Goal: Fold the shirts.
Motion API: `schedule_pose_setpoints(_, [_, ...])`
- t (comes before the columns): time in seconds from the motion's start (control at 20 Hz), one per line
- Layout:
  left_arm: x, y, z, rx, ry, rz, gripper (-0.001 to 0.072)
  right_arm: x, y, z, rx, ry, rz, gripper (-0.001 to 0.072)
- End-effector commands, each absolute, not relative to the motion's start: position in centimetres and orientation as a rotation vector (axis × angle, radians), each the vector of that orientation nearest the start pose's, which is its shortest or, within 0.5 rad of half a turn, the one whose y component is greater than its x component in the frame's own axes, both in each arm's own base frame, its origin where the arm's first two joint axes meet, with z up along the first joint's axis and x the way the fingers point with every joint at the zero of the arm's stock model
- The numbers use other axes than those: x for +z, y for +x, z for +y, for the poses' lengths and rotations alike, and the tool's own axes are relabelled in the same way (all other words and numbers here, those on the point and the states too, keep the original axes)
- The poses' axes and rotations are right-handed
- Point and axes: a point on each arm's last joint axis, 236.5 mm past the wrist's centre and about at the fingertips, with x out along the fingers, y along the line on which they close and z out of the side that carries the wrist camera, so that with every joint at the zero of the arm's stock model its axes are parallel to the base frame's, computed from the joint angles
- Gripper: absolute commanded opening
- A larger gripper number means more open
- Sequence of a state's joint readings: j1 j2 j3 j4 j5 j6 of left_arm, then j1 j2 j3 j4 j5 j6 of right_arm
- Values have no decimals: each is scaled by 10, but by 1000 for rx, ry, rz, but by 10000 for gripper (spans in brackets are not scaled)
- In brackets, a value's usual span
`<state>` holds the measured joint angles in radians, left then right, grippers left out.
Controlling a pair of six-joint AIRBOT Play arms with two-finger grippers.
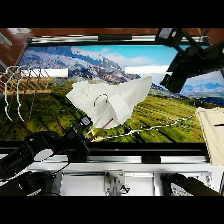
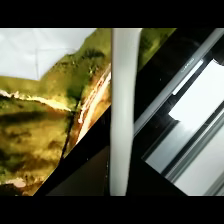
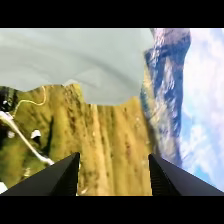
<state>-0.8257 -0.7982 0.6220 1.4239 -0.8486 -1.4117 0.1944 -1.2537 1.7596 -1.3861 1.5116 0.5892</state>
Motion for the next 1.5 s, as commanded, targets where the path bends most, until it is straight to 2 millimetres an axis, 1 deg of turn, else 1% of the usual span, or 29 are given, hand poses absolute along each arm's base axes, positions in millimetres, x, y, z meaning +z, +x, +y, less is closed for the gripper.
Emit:
schedule_pose_setpoints(0.0, [-5,183,-237,-912,487,979,37,201,413,137,893,-1146,623,610])
schedule_pose_setpoints(0.05, [-6,185,-236,-908,501,974,37,194,418,140,904,-1155,625,639])
schedule_pose_setpoints(0.1, [-6,187,-234,-902,517,968,37,187,419,145,927,-1139,632,639])
schedule_pose_setpoints(0.2, [-7,193,-228,-884,561,951,36,171,421,148,967,-1133,668,639])
schedule_pose_setpoints(0.3, [-7,198,-225,-872,588,936,37,156,419,150,1014,-1135,703,639])
schedule_pose_setpoints(0.35, [-6,200,-225,-870,591,924,36,149,415,154,1047,-1117,721,639])
schedule_pose_setpoints(0.5, [4,217,-231,-854,606,833,36,139,399,162,1147,-1089,751,638])
schedule_pose_setpoints(0.65, [5,226,-221,-818,606,838,36,133,382,155,1191,-1090,822,637])
schedule_pose_setpoints(0.7, [7,230,-219,-805,597,834,36,132,380,152,1193,-1097,839,637])
schedule_pose_setpoints(0.8, [16,240,-222,-794,576,785,36,132,382,152,1186,-1098,832,635])
schedule_pose_setpoints(0.85, [23,243,-225,-795,571,759,36,131,383,153,1189,-1095,831,573])
schedule_pose_setpoints(0.9, [29,246,-228,-799,571,735,36,130,383,154,1194,-1093,833,481])
schedule_pose_setpoints(0.95, [34,248,-230,-800,569,720,36,129,383,154,1196,-1091,836,424])
schedule_pose_setpoints(1.0, [38,250,-232,-803,571,705,36,128,382,154,1199,-1090,842,318])
schedule_pose_setpoints(1.05, [41,252,-233,-801,567,692,37,127,380,153,1206,-1089,849,178])
schedule_pose_setpoints(1.1, [43,255,-234,-799,562,677,38,127,379,153,1209,-1088,855,68])
schedule_pose_setpoints(1.2, [48,263,-232,-780,560,649,49,127,379,150,1203,-1090,864,72])
schedule_pose_setpoints(1.25, [49,270,-225,-757,584,638,150,126,379,150,1200,-1093,866,72])
schedule_pose_setpoints(1.35, [51,287,-205,-692,643,620,521,126,379,148,1189,-1085,877,71])
schedule_pose_setpoints(1.4, [53,296,-194,-654,665,615,615,126,379,147,1183,-1086,883,71])
schedule_pose_setpoints(1.45, [57,306,-181,-612,672,611,659,126,379,146,1181,-1087,885,71])
